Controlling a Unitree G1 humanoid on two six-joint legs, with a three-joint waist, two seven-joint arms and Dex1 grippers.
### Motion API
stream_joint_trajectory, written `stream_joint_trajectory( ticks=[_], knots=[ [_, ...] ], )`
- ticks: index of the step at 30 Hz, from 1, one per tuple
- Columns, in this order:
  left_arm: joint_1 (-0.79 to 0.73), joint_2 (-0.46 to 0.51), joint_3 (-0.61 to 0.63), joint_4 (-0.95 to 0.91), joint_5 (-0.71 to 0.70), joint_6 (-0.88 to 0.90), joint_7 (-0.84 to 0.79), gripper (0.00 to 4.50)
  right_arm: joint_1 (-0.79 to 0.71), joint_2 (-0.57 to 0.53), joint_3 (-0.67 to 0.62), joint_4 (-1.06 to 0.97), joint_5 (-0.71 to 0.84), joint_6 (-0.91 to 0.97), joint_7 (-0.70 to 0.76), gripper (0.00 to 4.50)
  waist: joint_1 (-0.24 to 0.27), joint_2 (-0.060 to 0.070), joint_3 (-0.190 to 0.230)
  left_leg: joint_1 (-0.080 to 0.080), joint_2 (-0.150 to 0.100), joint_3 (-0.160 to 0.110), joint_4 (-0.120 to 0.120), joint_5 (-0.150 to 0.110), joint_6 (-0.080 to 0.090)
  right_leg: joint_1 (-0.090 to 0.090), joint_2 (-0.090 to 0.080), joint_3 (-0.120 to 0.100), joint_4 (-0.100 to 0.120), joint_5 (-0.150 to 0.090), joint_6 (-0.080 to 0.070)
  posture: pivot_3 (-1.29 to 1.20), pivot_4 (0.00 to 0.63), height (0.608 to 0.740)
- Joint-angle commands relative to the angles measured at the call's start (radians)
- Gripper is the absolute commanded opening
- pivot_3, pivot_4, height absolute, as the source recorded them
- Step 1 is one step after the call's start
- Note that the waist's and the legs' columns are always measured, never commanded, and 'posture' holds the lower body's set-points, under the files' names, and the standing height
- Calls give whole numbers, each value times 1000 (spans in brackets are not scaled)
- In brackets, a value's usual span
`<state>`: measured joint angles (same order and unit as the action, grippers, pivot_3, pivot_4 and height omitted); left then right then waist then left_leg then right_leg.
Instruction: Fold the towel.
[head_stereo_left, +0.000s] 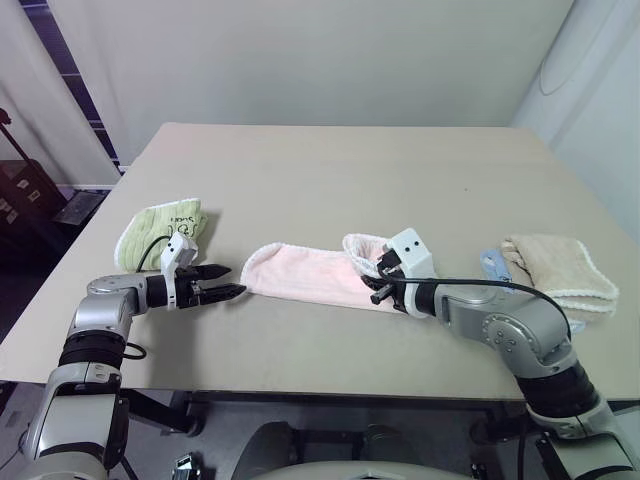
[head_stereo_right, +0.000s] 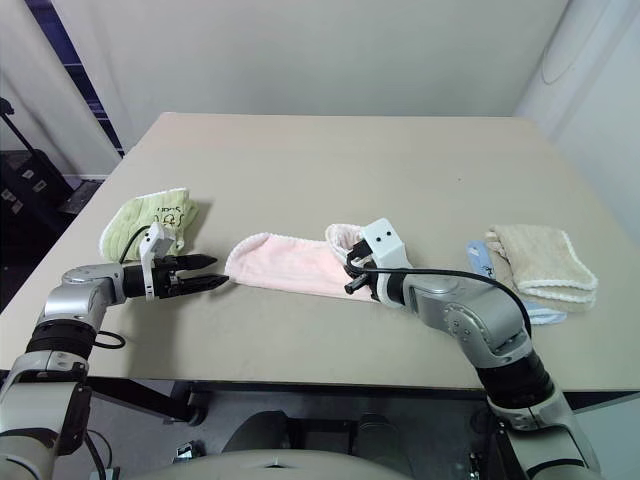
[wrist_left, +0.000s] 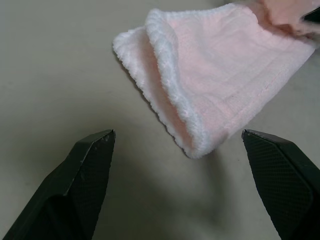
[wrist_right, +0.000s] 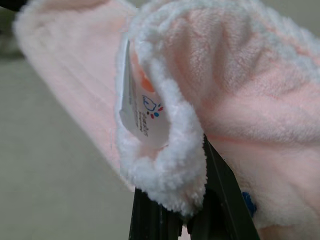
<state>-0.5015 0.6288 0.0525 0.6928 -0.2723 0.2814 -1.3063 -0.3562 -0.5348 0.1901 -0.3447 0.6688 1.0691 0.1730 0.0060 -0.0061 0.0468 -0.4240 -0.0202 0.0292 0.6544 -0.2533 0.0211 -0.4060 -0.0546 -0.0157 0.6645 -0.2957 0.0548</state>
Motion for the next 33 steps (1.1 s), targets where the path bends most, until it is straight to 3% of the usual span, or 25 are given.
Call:
stream_joint_trajectory(
  ticks=[1, 6, 9, 16, 19, 23, 29, 31, 33],
  knots=[
    [6, 8, 1, -53, -8, -1, -10, 4280, -22, 25, -28, -4, -24, 20, 11, 467, -2, 0, 0, -1, 0, 0, 0, 0, 0, -1, 0, 0, 0, 0, 0, 0, 0, 740],
    [20, 12, 5, -116, -22, 38, -7, 4280, 4, 25, -78, -74, 20, 50, 81, 2120, -2, 0, 0, -1, 0, 0, 0, 0, 0, -1, 0, 0, 1, 0, 0, 0, 0, 740],
    [4, 13, 21, -164, -49, 97, -2, 4280, 60, -1, -194, -186, 119, 23, 174, 3215, 3, 0, 0, -1, 0, 0, 0, 0, 0, -1, 0, 0, 1, 0, 0, 0, 0, 740],
    [-103, -11, 68, -227, -172, 239, -10, 4280, 158, -23, -404, -200, 203, -85, 285, 3215, 4, -1, 0, 0, 0, 0, 4, 0, 0, 2, 0, 0, 1, 3, 4, 0, 0, 740],
    [-189, -76, 59, -261, -223, 294, -1, 4280, 155, -7, -399, -125, 145, -159, 294, 3215, 7, -1, -1, 0, 0, 0, 8, 0, 0, 4, 0, 0, 1, 4, 5, 0, 0, 740],
    [-283, -205, 15, -230, -195, 238, 54, 3034, 125, 46, -400, -20, 87, -254, 272, 2336, 4, -1, -1, 1, -2, 1, 11, 2, 4, 7, -1, 0, -1, 6, 4, 0, 0, 740],
    [-348, -362, -101, -92, -101, 100, 46, 817, 81, 100, -397, 115, 31, -334, 263, 105, 4, -1, -1, 2, -2, 2, 11, 2, 5, 7, -1, 1, 0, 9, 8, 0, 0, 740],
    [-344, -425, -160, -25, -39, 24, 60, 144, 63, 117, -380, 183, 3, -368, 273, 0, 6, -1, -1, 2, -2, 2, 11, 2, 5, 7, 0, 1, 0, 9, 8, 0, 0, 740],
    [-342, -481, -196, 49, 16, -49, 98, 66, 50, 132, -355, 243, -27, -384, 285, 0, 6, -1, -1, 1, -2, 2, 11, 2, 5, 7, 0, 1, 0, 9, 8, 0, 0, 740]
  ],
)
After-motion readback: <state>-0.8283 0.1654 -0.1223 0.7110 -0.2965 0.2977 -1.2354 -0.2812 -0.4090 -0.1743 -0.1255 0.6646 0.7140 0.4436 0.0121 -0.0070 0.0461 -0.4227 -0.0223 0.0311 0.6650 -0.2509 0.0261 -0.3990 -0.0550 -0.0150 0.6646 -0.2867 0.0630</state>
